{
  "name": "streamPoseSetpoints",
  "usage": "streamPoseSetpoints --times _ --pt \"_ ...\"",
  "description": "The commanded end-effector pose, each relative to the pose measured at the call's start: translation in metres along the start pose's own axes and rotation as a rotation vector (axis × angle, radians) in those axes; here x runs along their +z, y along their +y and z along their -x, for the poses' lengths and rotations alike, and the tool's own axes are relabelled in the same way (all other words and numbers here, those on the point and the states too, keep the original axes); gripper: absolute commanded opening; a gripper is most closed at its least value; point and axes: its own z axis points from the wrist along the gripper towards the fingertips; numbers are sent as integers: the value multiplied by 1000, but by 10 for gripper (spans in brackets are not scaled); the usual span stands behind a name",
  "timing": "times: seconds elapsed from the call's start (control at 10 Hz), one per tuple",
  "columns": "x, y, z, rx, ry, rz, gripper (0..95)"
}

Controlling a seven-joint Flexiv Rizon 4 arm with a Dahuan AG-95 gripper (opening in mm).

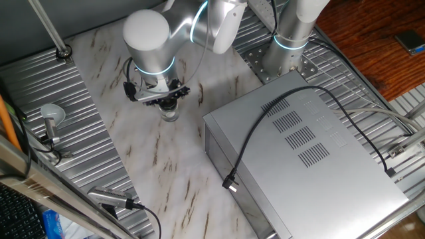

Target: Unscrew the lid from the jar

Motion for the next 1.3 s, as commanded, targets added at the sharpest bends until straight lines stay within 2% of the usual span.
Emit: streamPoseSetpoints --times 0.1,0.6,0.9,1.3 --pt "-1 0 1 3 -1 4 950" --pt "-2 0 1 21 -4 18 950" --pt "-7 -1 -1 48 -8 32 950" --pt "-9 -1 -1 97 -51 58 950"
